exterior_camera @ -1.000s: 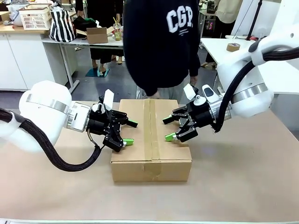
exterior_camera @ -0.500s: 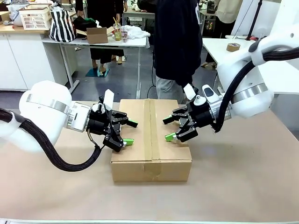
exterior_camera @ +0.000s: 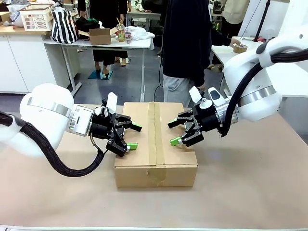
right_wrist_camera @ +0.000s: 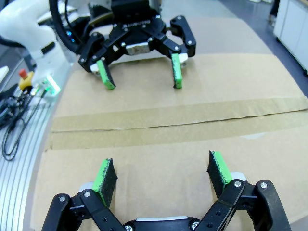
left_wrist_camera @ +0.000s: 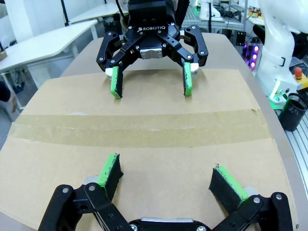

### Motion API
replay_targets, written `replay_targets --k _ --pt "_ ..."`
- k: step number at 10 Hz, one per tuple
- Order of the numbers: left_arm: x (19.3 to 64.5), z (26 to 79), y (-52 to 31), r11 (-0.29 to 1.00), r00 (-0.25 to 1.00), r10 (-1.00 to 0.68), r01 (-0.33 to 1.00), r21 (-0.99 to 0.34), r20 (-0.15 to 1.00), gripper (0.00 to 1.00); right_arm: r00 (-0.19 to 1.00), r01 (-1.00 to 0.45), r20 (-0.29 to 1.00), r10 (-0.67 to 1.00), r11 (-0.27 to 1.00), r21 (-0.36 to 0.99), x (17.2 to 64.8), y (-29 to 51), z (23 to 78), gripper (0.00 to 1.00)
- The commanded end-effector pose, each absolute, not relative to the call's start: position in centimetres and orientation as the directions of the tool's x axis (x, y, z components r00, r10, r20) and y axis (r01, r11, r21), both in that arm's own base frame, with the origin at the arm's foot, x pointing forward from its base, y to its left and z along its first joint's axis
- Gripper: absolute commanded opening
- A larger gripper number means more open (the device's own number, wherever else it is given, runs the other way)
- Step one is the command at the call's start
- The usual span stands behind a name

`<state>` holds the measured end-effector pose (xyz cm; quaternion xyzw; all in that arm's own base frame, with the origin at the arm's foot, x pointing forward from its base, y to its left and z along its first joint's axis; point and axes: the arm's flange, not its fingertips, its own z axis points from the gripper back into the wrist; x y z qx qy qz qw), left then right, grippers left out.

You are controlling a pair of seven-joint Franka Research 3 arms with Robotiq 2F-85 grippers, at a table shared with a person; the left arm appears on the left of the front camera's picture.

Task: Pack the gift set into the box.
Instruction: Press and hold the closed box until the human finishes sealing it.

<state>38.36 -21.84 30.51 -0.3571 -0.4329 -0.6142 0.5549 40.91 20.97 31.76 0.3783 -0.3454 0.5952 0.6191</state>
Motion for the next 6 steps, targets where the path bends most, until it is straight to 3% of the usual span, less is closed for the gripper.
replay_targets --k 1,6 --pt "38.22 30.17 -21.66 -0.023 -0.133 -0.38 0.991 0.135 0.915 1.0 0.057 -0.998 0.875 0.481 0.008 0.06 40.79 20.97 31.47 1.0" --pt "38.22 30.17 -21.66 -0.023 -0.133 -0.38 0.991 0.135 0.915 1.0 0.057 -0.998 0.875 0.481 0.008 0.06 40.79 20.97 31.47 1.0"
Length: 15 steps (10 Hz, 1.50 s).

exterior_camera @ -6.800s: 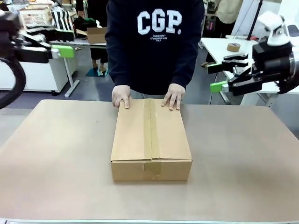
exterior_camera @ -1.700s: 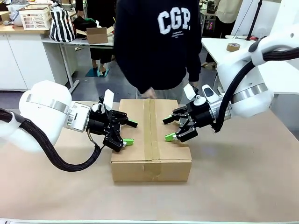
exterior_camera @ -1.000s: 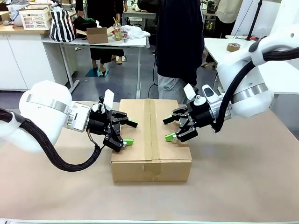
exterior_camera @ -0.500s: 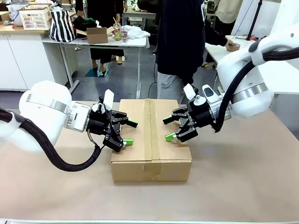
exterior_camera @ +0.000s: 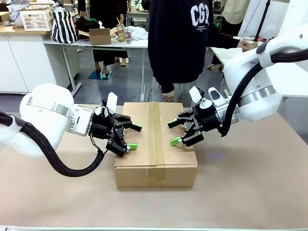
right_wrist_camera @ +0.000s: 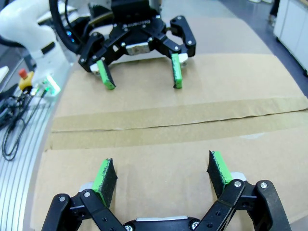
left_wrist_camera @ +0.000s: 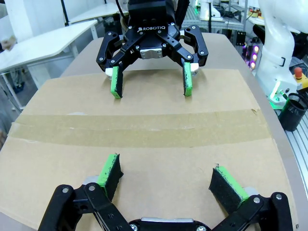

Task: Pack the gift set into the box.
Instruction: Press and hold the closed box until the human finishes sealing it.

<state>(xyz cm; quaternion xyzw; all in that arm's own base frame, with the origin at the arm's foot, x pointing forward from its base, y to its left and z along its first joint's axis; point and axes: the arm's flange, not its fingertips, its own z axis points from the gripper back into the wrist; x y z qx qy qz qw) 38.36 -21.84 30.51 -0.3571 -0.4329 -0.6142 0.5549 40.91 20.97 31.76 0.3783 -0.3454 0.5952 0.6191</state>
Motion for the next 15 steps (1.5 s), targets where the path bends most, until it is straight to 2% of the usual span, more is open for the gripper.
replay_targets --k 1,15 --pt "38.22 30.17 -21.66 -0.023 -0.133 -0.38 0.991 0.135 0.915 1.0 0.057 -0.998 0.875 0.481 0.008 0.06 40.79 20.97 31.47 1.0" --pt "38.22 30.17 -21.66 -0.023 -0.133 -0.38 0.991 0.135 0.915 1.0 0.057 -0.998 0.875 0.481 0.008 0.06 40.79 20.97 31.47 1.0"
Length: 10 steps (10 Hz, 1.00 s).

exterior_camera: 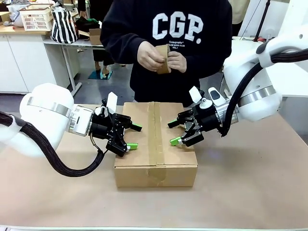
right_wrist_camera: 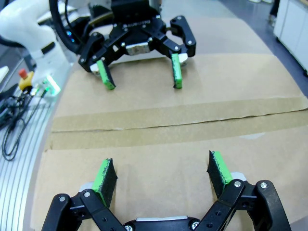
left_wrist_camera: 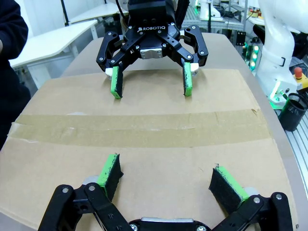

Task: Pack the gift set into the box.
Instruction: Press and hold the closed box until the human finishes sealing it.

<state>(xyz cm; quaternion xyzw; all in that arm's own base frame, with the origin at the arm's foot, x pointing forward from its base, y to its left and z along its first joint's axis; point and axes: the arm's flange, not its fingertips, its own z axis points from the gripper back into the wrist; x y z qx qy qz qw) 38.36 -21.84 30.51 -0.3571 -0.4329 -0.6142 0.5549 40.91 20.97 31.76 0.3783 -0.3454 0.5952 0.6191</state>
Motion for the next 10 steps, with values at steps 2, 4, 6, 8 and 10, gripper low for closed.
replay_targets --k 2,4,6,8,10 --pt "38.22 30.17 -21.66 -0.023 -0.133 -0.38 0.991 0.135 0.915 1.0 0.057 -0.998 0.875 0.481 0.008 0.06 40.79 20.97 31.47 1.0" --pt "38.22 30.17 -21.66 -0.023 -0.133 -0.38 0.991 0.135 0.915 1.0 0.057 -0.998 0.875 0.481 0.008 0.06 40.79 20.97 31.47 1.0" --pt "38.22 30.17 -21.66 -0.023 -0.133 -0.38 0.991 0.135 0.915 1.0 0.057 -0.998 0.875 0.481 0.008 0.06 40.79 20.97 31.47 1.0" --pt "38.22 30.17 -21.66 -0.023 -0.133 -0.38 0.991 0.135 0.915 1.0 0.057 -0.998 0.875 0.481 0.008 0.06 40.79 20.97 31.47 1.0" --pt "38.22 30.17 -21.66 -0.023 -0.133 -0.38 0.991 0.135 0.915 1.0 0.057 -0.998 0.875 0.481 0.008 0.06 40.79 20.97 31.47 1.0"
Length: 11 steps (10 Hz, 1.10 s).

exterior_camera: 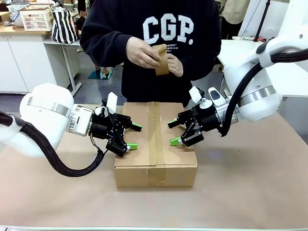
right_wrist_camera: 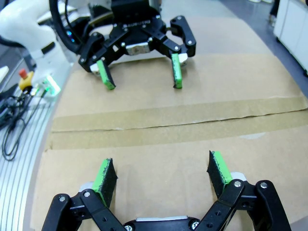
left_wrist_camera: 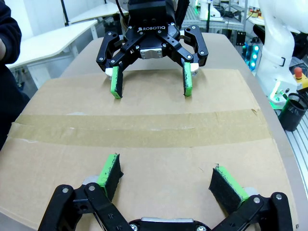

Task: Pack the gift set into the box.
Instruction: Press and hold the closed box until the human finishes sealing it.

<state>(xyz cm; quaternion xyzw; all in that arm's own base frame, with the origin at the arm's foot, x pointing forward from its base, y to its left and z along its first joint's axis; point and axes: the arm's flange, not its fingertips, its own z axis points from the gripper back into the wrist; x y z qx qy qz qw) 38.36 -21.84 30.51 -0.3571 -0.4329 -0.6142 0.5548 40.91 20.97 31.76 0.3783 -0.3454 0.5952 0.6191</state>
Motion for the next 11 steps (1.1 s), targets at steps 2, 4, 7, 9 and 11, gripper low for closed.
replay_targets --k 2,4,7,9,11 --pt "38.22 30.17 -21.66 -0.023 -0.133 -0.38 0.991 0.135 0.915 1.0 0.057 -0.998 0.875 0.481 0.008 0.06 40.79 20.97 31.47 1.0" --pt "38.22 30.17 -21.66 -0.023 -0.133 -0.38 0.991 0.135 0.915 1.0 0.057 -0.998 0.875 0.481 0.008 0.06 40.79 20.97 31.47 1.0" --pt "38.22 30.17 -21.66 -0.023 -0.133 -0.38 0.991 0.135 0.915 1.0 0.057 -0.998 0.875 0.481 0.008 0.06 40.79 20.97 31.47 1.0" --pt "38.22 30.17 -21.66 -0.023 -0.133 -0.38 0.991 0.135 0.915 1.0 0.057 -0.998 0.875 0.481 0.008 0.06 40.79 20.97 31.47 1.0" --pt "38.22 30.17 -21.66 -0.023 -0.133 -0.38 0.991 0.135 0.915 1.0 0.057 -0.998 0.875 0.481 0.008 0.06 40.79 20.97 31.47 1.0"
